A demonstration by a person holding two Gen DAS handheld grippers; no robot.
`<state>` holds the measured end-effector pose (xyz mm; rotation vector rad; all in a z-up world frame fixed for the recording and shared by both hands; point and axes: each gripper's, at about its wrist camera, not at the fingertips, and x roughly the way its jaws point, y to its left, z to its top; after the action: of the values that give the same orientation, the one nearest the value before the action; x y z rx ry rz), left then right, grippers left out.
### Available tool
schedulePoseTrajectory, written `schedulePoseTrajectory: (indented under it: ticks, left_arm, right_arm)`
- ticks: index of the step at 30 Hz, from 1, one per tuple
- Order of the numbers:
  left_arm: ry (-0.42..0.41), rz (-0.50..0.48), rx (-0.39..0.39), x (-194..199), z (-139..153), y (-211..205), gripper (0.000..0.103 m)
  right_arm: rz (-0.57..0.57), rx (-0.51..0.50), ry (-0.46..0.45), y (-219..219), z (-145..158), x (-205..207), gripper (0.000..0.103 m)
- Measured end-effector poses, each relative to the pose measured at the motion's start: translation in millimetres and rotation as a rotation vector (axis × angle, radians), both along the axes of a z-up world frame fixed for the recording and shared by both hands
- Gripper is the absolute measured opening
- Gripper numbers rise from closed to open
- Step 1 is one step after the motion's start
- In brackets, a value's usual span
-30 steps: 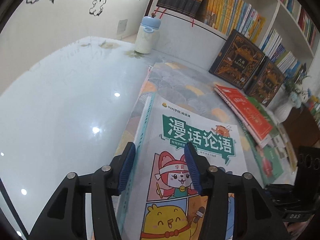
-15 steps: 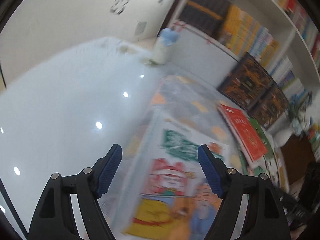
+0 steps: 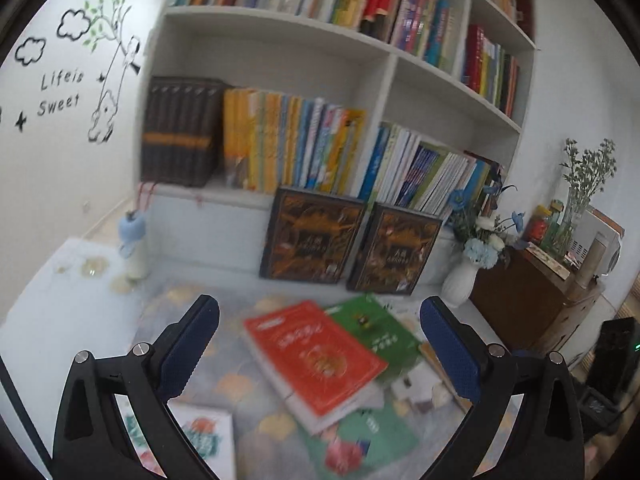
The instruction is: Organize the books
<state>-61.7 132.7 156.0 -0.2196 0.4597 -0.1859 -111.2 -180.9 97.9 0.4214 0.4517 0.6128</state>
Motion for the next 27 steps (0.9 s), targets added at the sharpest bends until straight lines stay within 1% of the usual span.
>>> schedulePoseTrajectory:
  ticks: [2,3,4,5,7,8,9,10,11,12,13,15,16,18,19,20,21,22,24,25,26,27]
  left_arm:
    - [0.014,0.008,-0.017,7.9,-16.8,-12.8,0.101]
    - [0.045,-0.002,-0.032,11.1,-31.4,-17.2,0.101]
    - [0.097,-0.019,-0.042,17.6,-51.6,-23.9,0.101]
    - [0.143,-0.029,-0.044,21.9,-67.9,-28.6,0.101]
    - [0.258,-0.048,-0.064,28.0,-113.5,-36.0,0.1]
    - [0.306,-0.05,-0.076,29.4,-131.7,-37.4,0.1]
    - [0.361,-0.048,-0.098,31.0,-152.3,-37.3,0.1]
    - [0.427,-0.053,-0.131,34.1,-176.6,-35.9,0.099]
    - [0.458,-0.057,-0.152,34.6,-188.2,-36.0,0.098]
    - [0.488,-0.058,-0.18,37.6,-200.4,-33.5,0.095]
    - [0.509,-0.046,-0.196,42.3,-209.4,-30.1,0.094]
    - [0.502,-0.025,-0.195,45.8,-211.4,-27.3,0.094]
    - [0.478,-0.023,-0.209,46.8,-208.5,-24.8,0.094]
    - [0.439,-0.012,-0.218,50.5,-200.8,-23.0,0.094]
    - [0.415,0.003,-0.195,55.6,-196.3,-24.8,0.094]
    - [0.407,0.007,-0.174,61.0,-194.7,-27.7,0.093]
    - [0.405,0.004,-0.153,66.8,-194.6,-30.6,0.082]
    - [0.401,-0.001,-0.134,71.4,-194.1,-34.7,0.078]
    - [0.412,0.007,-0.105,81.5,-198.5,-38.2,0.078]
    - [0.433,0.01,-0.115,87.8,-204.5,-37.7,0.077]
    - [0.455,0.001,-0.148,93.6,-211.9,-35.7,0.075]
    - [0.472,-0.009,-0.169,98.7,-217.6,-34.8,0.07]
  right_arm:
    - [-0.007,-0.026,0.009,-17.8,7.6,10.5,0.055]
    - [-0.011,-0.043,0.019,-23.0,7.2,15.2,0.055]
    - [-0.009,-0.067,0.033,-27.6,3.2,20.3,0.055]
    - [0.012,-0.11,0.071,-29.1,-8.3,30.4,0.055]
    - [0.056,-0.147,0.15,-28.0,-39.8,47.2,0.055]
    - [0.08,-0.161,0.212,-26.3,-59.5,54.9,0.054]
    - [0.11,-0.169,0.285,-20.9,-85.2,63.9,0.048]
    - [0.133,-0.177,0.351,-12.9,-109.3,72.7,0.046]
    - [0.139,-0.19,0.38,-7.2,-122.1,76.5,0.045]
    - [0.137,-0.219,0.418,1.1,-138.3,84.9,0.045]
    - [0.132,-0.239,0.436,6.2,-147.3,90.3,0.045]
    - [0.125,-0.261,0.441,17.7,-153.5,105.2,0.045]
    - [0.122,-0.26,0.435,21.0,-152.7,110.2,0.045]
    - [0.116,-0.26,0.39,29.8,-144.8,124.2,0.045]
    - [0.103,-0.261,0.364,32.6,-141.5,131.3,0.045]
    - [0.087,-0.269,0.344,35.4,-137.2,140.6,0.045]
    - [0.062,-0.288,0.334,38.4,-135.5,155.4,0.045]
    - [0.04,-0.31,0.341,42.5,-137.9,170.4,0.045]
    - [0.022,-0.343,0.386,46.1,-147.6,193.3,0.045]
    - [0.015,-0.354,0.413,46.9,-153.3,203.8,0.045]
    - [0.001,-0.365,0.44,46.8,-161.3,213.2,0.045]
    - [-0.009,-0.38,0.468,48.1,-171.1,221.9,0.044]
